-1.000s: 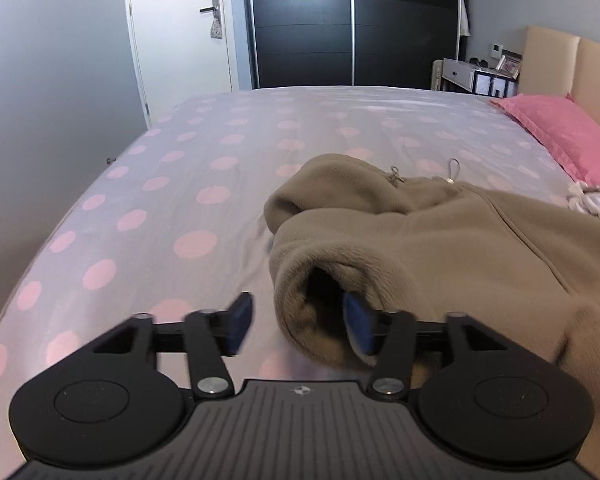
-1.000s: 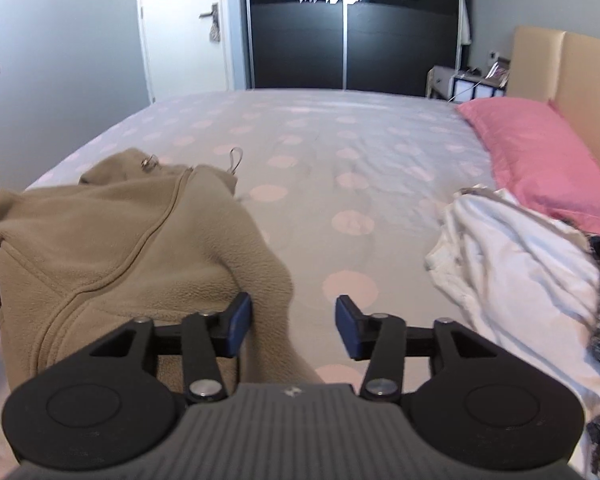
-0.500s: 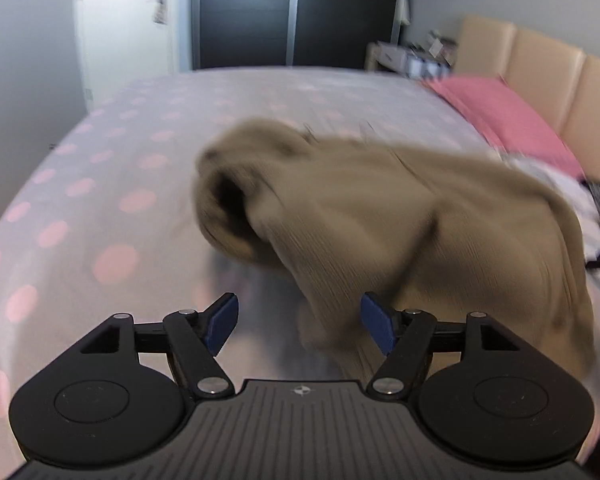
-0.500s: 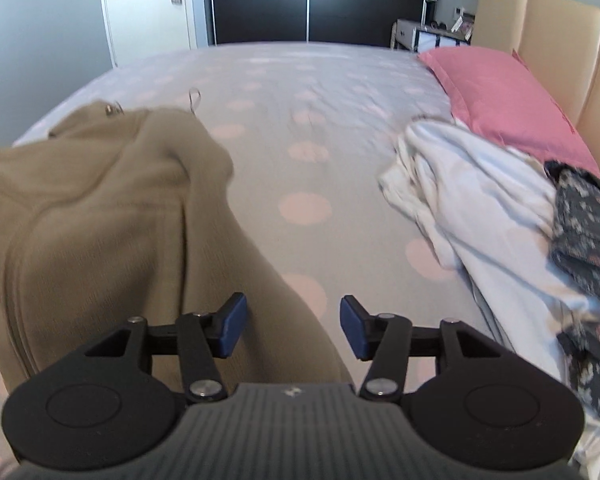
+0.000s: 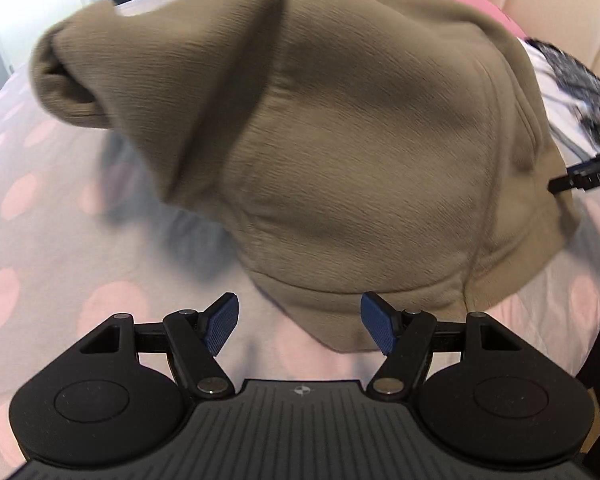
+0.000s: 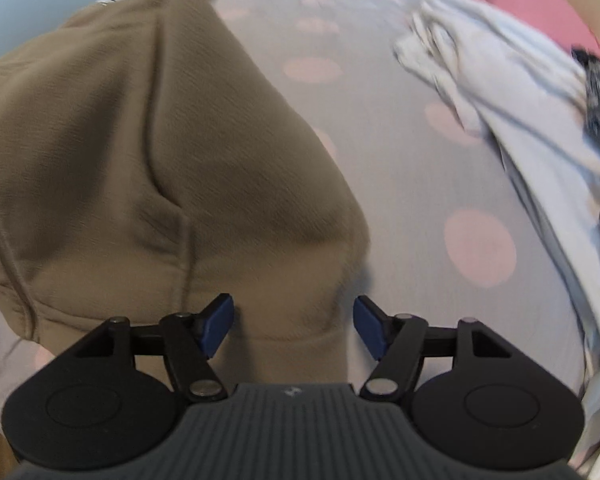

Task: Fold clothes
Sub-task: 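Lay the hoodie flat on the bed and open both grippers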

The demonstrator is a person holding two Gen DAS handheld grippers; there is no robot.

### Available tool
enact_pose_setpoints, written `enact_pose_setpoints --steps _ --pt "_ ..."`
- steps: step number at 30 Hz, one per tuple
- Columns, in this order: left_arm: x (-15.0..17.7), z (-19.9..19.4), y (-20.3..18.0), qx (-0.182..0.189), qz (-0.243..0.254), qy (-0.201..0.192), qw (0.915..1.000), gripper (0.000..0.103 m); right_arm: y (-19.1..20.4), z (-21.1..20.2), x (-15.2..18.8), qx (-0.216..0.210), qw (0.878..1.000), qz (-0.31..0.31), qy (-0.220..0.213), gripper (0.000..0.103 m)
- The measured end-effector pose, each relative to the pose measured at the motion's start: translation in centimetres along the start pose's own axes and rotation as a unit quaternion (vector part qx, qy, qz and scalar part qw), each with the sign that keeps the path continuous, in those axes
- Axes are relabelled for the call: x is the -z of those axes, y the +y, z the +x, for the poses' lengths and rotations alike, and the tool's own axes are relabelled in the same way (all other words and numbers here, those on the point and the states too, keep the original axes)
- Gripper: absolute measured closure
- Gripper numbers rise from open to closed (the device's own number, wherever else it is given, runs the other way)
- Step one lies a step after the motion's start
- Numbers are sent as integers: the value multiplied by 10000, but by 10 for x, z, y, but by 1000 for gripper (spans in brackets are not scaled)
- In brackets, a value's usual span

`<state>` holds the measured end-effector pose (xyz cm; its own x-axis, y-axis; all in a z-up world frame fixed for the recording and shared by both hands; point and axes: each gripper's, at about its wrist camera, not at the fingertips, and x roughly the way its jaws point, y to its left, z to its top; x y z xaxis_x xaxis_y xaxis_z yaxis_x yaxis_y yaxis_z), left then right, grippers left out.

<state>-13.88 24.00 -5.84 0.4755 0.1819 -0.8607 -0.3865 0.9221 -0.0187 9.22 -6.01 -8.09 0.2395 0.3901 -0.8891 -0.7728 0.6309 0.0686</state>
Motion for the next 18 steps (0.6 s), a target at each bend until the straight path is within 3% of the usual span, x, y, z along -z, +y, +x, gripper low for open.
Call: enact_pose_setpoints --steps 7,14,16,18 --pt "1 5 -6 53 102 49 9999 37 -27 24 1 -353 9964 709 293 26" --pt "3 13 -8 14 50 142 9999 37 -26 33 -3 -594 9949 753 309 25" --pt "6 16 -10 -36 -44 161 9999 36 -23 31 -4 -641 9946 749 326 53" --pt "10 18 -15 -125 -251 165 9995 37 -17 23 -3 -607 9951 710 338 65"
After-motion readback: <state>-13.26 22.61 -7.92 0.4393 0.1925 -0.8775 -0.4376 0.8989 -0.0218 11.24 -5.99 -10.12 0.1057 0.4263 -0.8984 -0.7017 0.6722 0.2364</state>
